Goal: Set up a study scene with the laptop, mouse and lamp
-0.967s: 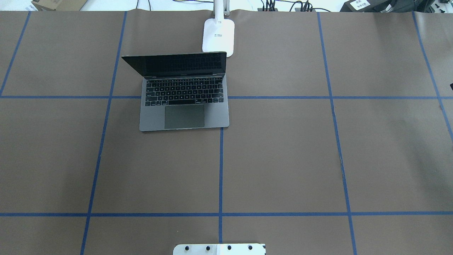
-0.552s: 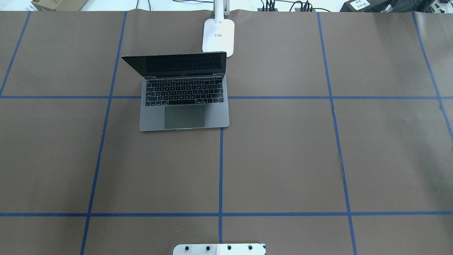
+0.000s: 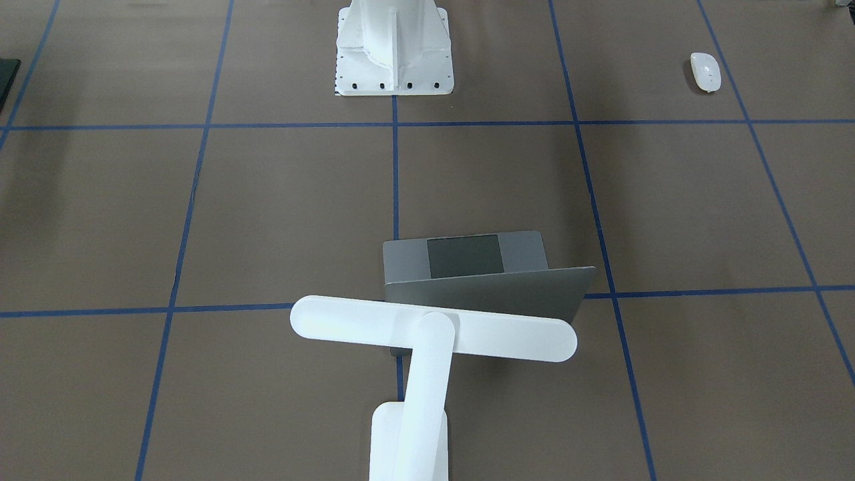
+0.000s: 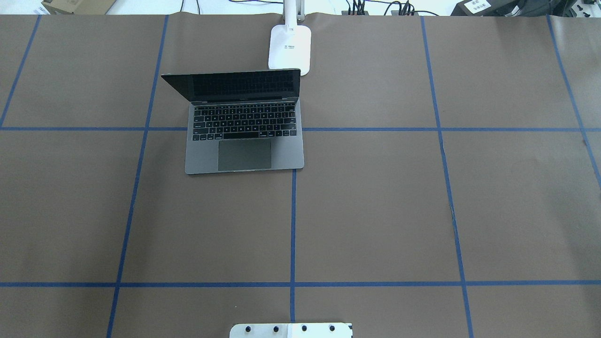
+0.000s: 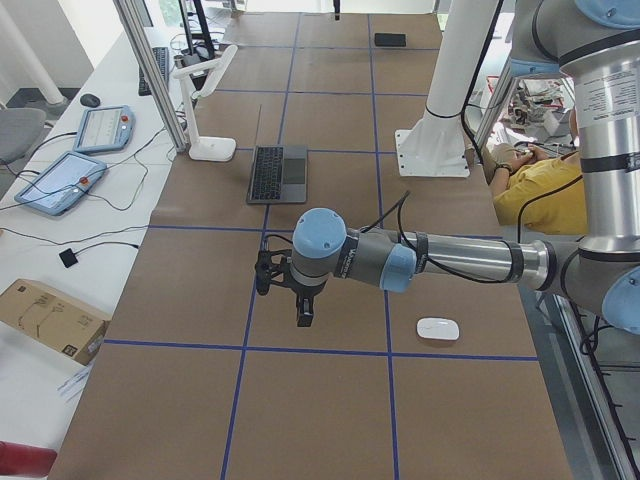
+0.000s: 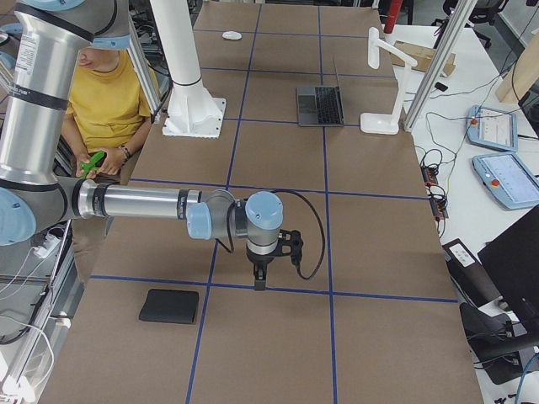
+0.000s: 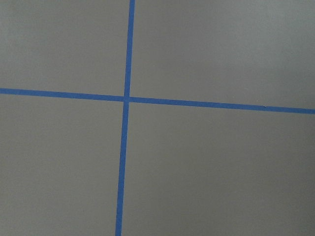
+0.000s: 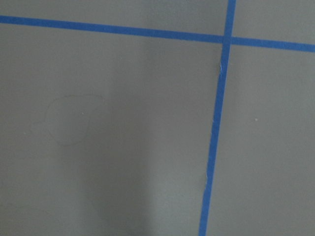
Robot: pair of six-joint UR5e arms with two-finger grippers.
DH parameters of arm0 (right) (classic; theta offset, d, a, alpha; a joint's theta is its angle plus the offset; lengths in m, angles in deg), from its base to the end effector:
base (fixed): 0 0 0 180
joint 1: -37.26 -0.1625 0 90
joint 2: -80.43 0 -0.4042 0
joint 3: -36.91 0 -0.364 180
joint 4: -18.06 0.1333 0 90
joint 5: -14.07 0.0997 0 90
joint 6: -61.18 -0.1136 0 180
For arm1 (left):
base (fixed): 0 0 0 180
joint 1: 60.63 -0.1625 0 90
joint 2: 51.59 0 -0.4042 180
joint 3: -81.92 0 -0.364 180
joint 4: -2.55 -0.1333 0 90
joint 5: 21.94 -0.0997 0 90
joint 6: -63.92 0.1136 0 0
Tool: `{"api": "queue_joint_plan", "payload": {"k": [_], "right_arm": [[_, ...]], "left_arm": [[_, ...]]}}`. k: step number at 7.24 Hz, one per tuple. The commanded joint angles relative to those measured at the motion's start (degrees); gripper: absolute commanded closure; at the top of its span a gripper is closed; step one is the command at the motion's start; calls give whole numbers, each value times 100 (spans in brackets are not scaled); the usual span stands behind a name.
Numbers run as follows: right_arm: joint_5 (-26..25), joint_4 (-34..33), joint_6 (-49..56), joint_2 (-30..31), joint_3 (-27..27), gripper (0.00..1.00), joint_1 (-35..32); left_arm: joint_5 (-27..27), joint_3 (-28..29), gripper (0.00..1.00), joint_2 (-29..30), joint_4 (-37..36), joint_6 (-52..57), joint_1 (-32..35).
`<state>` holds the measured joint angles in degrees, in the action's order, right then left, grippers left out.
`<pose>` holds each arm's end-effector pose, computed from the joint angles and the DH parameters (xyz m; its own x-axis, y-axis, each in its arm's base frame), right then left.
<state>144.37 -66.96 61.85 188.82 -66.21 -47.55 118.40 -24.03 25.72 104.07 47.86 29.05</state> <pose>0.0293 -0.3382 0.6666 0.7587 -0.0774 0.6468 0.0993 0.9951 0.0025 -0.0437 -0.3898 0.5808 0.6138 -0.0753 -0.7859 0.1711 0.9845 0.0392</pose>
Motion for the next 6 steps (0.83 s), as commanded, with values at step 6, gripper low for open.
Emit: {"api": "queue_joint_plan", "payload": {"k": [6], "right_arm": [[418,-1339,-2343,-959,-182,0,-616]], "left_arm": [[-233,426,0,-427,-96,901,41]]}}
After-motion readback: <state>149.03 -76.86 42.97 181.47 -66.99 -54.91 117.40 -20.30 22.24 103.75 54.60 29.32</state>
